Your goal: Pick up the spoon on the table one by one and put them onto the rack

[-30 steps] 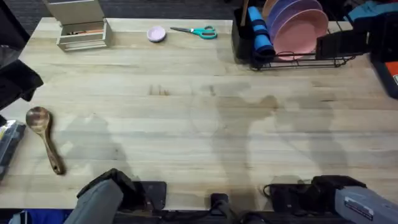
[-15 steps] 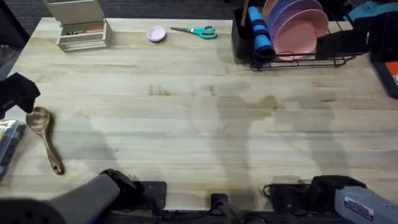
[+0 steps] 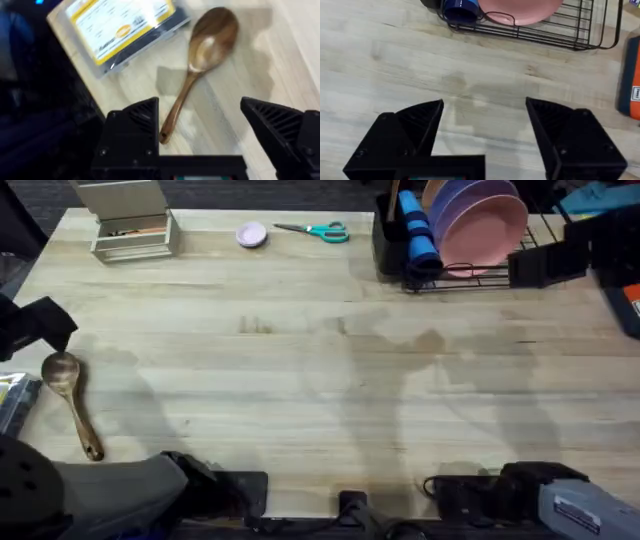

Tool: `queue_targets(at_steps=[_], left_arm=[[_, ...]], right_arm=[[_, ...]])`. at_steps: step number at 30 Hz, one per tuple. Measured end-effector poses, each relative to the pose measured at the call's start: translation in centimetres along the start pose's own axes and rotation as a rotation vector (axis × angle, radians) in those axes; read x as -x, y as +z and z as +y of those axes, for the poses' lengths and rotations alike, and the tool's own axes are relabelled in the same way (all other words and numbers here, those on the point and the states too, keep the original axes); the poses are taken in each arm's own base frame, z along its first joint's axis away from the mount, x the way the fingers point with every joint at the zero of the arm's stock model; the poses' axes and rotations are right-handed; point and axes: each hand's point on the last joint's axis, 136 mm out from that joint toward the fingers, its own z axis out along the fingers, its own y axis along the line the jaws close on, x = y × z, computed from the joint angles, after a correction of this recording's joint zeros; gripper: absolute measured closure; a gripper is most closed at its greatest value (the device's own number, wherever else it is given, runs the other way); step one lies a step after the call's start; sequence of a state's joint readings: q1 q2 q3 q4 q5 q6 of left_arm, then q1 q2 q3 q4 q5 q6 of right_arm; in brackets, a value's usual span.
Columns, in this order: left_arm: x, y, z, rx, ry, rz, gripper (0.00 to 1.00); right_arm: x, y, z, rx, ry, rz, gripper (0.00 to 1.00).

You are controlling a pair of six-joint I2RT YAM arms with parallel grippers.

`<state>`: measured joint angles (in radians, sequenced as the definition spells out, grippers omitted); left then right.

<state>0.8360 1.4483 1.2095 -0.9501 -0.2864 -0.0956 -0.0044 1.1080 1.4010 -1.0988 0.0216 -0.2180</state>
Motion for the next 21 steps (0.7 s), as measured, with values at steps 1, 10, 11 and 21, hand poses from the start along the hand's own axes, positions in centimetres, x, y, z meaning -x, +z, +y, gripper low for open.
queue_targets(at_steps=[1,10,11,21], left_arm=[[0.1,0.0,-0.1,-0.016,0.021,-0.004,0.008],[-2.9,3.3,-0.4,-0.171,0.082,0.067,0.008],[-3.6,3.8,-0.5,-0.182,0.081,0.079,0.008],[-6.1,7.1,-1.4,-0.228,0.128,0.074,0.007]], right_arm=[[0.0,0.0,0.0,0.0,-0.001,0.001,0.006],[0.0,0.0,0.0,-0.001,-0.019,0.002,0.005],[0.0,0.0,0.0,-0.001,-0.019,0.002,0.006],[-0.8,0.0,0.1,0.005,-0.023,0.032,0.006]])
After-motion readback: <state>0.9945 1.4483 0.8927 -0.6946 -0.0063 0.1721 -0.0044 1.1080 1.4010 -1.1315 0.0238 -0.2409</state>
